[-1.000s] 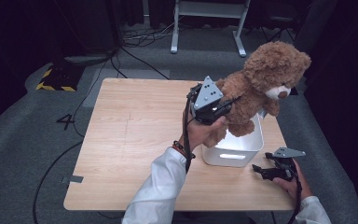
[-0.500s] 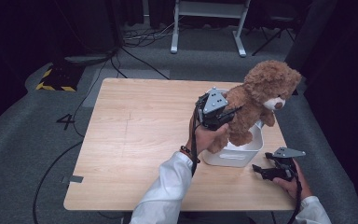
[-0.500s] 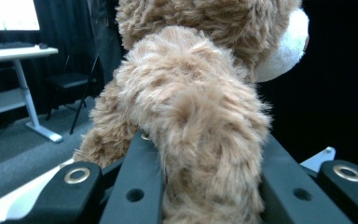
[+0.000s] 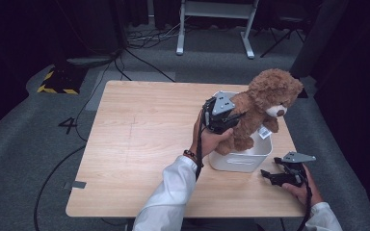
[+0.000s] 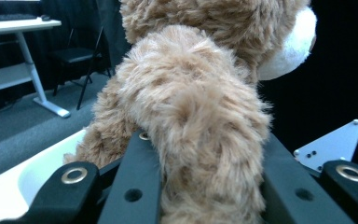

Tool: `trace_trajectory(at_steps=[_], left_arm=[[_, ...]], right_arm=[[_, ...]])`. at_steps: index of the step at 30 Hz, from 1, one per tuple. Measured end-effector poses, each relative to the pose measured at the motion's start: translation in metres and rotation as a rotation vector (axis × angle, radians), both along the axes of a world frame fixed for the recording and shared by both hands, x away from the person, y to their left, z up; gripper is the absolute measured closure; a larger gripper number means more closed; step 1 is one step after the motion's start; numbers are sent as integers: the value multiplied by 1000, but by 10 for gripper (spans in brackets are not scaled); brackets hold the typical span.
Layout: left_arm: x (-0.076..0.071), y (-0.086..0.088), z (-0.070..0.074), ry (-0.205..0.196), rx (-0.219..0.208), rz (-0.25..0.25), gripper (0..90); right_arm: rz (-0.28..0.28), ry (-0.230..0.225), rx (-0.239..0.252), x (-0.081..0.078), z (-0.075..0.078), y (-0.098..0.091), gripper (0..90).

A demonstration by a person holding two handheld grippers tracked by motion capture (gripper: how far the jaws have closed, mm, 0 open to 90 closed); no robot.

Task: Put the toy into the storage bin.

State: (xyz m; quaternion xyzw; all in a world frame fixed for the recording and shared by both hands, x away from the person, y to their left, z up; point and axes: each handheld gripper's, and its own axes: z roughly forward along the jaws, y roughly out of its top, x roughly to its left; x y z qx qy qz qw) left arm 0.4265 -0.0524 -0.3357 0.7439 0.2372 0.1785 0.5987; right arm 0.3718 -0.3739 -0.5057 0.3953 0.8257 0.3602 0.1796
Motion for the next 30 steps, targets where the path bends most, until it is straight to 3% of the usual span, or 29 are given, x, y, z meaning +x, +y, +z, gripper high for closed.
trace_trajectory(at_steps=[10,18,23,30], left_arm=[[12,-8,-4,27,105,38,765],[19,-8,-10,50,149,27,761],[21,-8,-12,55,216,21,756],[24,-4,-17,57,262,21,752]], right_arm=[[0,0,0,0,0,0,144],[0,0,0,0,0,0,144],[0,0,0,0,0,0,144],[0,0,0,0,0,0,144]])
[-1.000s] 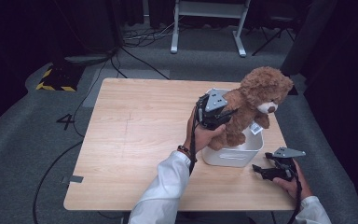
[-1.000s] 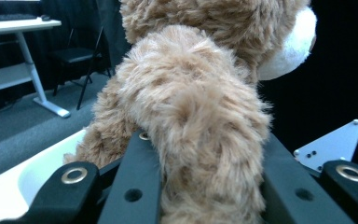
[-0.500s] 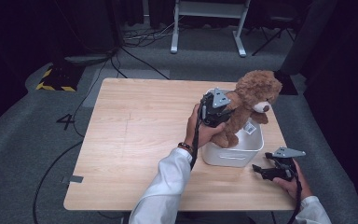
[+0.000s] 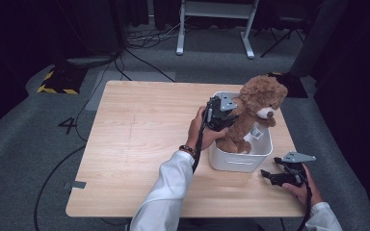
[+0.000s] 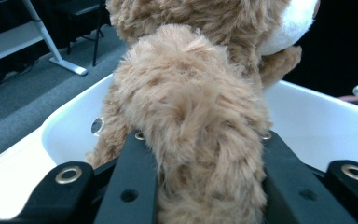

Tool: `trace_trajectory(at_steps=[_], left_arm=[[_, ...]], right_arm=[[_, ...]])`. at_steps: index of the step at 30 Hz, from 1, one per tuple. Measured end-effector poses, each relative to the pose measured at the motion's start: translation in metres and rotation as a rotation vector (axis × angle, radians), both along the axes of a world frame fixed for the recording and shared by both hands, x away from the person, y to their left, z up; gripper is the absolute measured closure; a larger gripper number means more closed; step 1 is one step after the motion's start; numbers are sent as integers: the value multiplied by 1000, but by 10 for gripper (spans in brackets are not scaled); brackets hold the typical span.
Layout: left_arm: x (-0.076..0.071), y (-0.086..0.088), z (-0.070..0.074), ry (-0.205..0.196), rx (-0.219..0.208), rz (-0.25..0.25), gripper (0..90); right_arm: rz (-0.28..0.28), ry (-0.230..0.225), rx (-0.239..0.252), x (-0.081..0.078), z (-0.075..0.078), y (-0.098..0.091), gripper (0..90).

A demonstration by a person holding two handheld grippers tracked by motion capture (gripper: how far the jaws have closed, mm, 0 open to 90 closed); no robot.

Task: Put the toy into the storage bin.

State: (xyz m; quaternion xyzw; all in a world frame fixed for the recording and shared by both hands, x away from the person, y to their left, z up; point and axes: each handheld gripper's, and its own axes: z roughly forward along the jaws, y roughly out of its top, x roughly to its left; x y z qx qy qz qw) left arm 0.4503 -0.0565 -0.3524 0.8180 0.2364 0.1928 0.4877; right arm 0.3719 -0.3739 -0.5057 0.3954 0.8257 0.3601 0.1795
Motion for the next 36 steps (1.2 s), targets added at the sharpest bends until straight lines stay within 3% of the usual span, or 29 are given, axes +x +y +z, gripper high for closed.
trace_trajectory(at_steps=[6,18,26,36], left_arm=[[0,2,-7,-2,56,-25,750],[0,13,-18,30,124,-55,741],[-1,11,-26,30,184,-87,725],[-2,11,-28,53,183,-108,689]], right_arm=[[0,0,0,0,0,0,144],[0,0,0,0,0,0,144],[0,0,0,0,0,0,144],[0,0,0,0,0,0,144]])
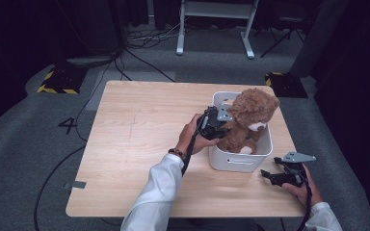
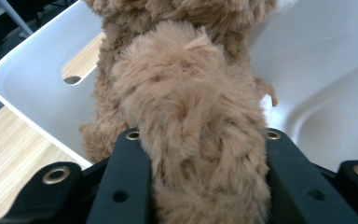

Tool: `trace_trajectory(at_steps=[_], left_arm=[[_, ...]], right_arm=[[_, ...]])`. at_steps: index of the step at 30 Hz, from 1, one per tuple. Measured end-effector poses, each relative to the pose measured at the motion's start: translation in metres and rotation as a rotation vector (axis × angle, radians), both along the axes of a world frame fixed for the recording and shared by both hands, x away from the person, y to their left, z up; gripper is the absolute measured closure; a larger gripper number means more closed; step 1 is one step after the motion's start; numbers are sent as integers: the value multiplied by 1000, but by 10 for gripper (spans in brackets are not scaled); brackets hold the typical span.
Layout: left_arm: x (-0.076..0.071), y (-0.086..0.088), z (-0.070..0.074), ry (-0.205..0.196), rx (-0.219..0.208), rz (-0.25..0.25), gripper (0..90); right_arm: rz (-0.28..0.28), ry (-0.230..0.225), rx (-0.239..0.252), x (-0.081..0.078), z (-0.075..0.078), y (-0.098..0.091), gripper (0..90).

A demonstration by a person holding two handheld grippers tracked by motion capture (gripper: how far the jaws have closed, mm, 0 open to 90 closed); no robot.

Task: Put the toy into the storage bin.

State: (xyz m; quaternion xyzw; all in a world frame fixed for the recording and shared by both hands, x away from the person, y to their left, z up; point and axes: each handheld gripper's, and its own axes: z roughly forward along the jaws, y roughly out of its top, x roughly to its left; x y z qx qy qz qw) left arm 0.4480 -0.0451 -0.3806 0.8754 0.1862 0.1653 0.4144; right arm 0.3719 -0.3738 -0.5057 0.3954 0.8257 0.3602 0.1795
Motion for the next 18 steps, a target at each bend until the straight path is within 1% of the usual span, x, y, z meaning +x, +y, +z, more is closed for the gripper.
trace_trajectory(at_steps=[6,10,13,15,18], left_arm=[[-1,0,-1,13,-16,12,592],[-2,1,0,20,-25,20,558],[-4,1,2,21,-33,32,500],[-5,2,3,24,-42,40,460],[-5,3,4,28,-59,54,429]], right_arm=[[0,0,0,0,0,0,144],[0,0,0,0,0,0,144],[0,0,0,0,0,0,144],[0,0,0,0,0,0,144],[0,0,0,0,0,0,144]])
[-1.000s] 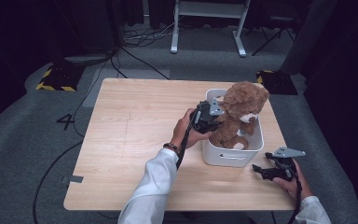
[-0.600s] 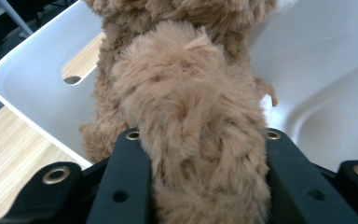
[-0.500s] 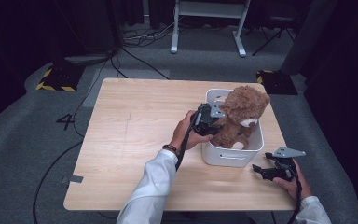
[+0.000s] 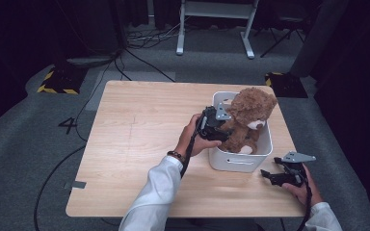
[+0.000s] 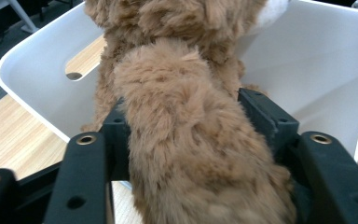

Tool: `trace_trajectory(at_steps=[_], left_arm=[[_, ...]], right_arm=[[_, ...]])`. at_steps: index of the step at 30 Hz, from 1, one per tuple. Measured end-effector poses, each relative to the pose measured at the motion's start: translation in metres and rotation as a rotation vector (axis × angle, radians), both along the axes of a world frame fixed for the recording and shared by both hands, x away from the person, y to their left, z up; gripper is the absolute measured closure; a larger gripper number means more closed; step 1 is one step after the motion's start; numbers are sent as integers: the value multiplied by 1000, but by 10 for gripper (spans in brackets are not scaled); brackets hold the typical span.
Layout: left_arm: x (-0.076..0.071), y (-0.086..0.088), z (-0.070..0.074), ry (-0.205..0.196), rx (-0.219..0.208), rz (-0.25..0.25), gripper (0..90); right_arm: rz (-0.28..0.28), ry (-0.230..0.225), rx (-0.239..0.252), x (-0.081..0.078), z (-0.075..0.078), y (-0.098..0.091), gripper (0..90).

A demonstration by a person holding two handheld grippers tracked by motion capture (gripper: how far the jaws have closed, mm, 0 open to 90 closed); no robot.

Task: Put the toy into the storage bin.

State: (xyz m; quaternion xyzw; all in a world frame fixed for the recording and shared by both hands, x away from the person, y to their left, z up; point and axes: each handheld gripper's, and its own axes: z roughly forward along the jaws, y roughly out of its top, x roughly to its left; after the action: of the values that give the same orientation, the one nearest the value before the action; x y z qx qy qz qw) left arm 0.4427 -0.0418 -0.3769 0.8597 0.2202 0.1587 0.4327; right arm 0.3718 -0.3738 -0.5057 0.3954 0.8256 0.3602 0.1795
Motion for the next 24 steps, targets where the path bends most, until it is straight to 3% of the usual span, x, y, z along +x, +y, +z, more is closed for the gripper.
trace_trajectory(at_steps=[11,24], left_arm=[[2,7,2,21,-83,23,352],[1,13,6,27,-86,27,301]], right_arm=[[0,0,-1,0,0,0,144],[0,0,-1,0,0,0,144]])
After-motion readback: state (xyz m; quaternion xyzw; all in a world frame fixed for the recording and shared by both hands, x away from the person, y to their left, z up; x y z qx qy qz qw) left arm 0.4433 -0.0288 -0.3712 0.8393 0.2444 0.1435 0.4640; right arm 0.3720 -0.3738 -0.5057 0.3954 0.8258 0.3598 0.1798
